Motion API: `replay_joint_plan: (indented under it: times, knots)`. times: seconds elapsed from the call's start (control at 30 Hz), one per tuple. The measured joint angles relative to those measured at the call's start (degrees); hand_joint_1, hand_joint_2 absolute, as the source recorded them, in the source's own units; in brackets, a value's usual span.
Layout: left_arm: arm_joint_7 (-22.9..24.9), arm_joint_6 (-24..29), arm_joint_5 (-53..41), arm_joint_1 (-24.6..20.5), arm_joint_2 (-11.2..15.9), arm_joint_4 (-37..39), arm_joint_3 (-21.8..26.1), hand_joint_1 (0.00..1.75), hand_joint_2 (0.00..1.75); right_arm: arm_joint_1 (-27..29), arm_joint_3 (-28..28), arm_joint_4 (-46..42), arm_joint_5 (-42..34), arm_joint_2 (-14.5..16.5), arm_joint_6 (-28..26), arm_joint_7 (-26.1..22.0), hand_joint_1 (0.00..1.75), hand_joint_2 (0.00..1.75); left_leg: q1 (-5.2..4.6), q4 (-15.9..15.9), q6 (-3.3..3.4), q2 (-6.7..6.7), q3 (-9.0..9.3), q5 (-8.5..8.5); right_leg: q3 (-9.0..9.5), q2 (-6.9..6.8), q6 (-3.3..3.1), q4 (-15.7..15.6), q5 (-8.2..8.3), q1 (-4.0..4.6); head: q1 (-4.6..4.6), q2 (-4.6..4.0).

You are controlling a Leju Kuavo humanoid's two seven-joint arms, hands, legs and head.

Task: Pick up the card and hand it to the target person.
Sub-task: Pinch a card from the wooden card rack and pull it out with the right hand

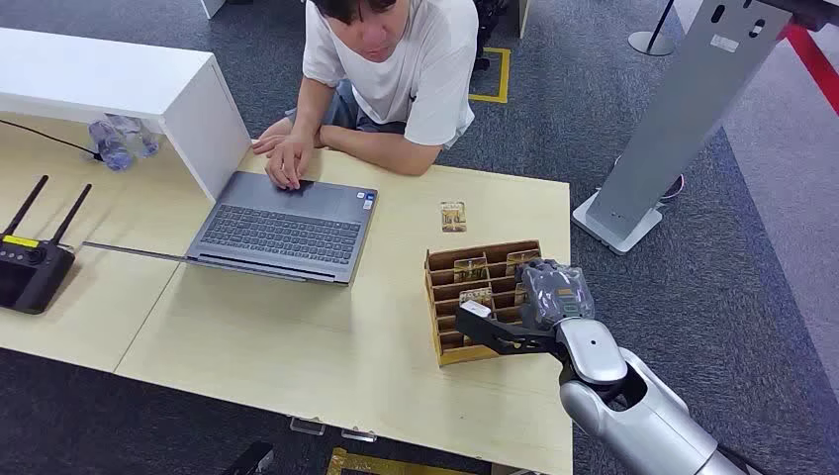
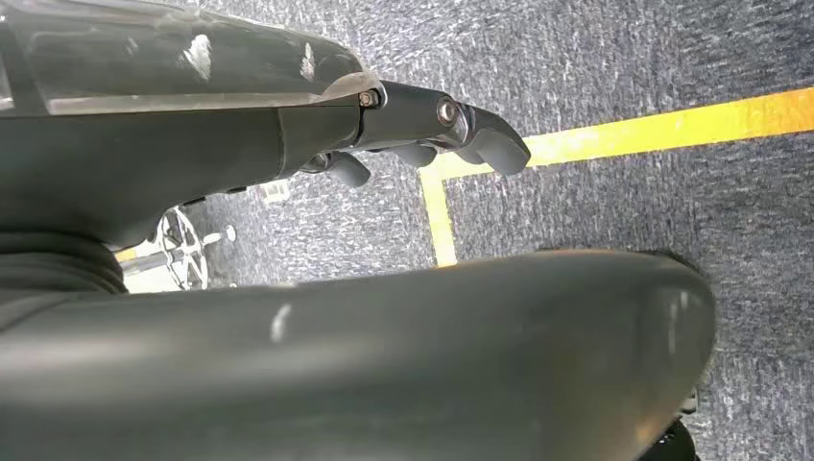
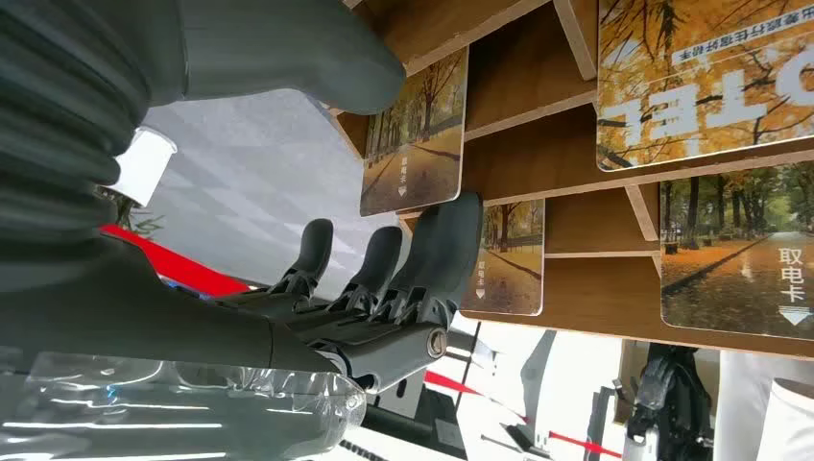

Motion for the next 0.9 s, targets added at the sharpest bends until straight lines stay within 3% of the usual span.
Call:
replay_joint_plan:
  times: [0.17,0.37,0.9]
  knots:
    - [0.00,0.03,0.00,0.01,0.00,0.00,0.00,0.00,0.00,0.00,0.00,0.20,-0.08,-0.03,-0.06,0.03,0.93,1.75,0.00,0.00,0.00,0.00,0.00,0.00,0.00,0.00,0.00,0.00,0.00,0.00,0.00,0.00]
    - [0.00,0.14,0.00,0.01,0.00,0.00,0.00,0.00,0.00,0.00,-0.02,0.22,-0.11,-0.05,-0.07,0.14,1.22,1.75,0.00,0.00,0.00,0.00,0.00,0.00,0.00,0.00,0.00,0.00,0.00,0.00,0.00,0.00]
    - [-0.16,0.25,0.02,0.01,0.00,0.00,0.00,0.00,0.00,-0.07,-0.09,0.21,-0.15,-0.49,-0.07,0.44,1.39,1.75,0.00,0.00,0.00,0.00,0.02,0.00,0.01,0.01,0.00,0.00,0.00,0.00,0.00,0.00]
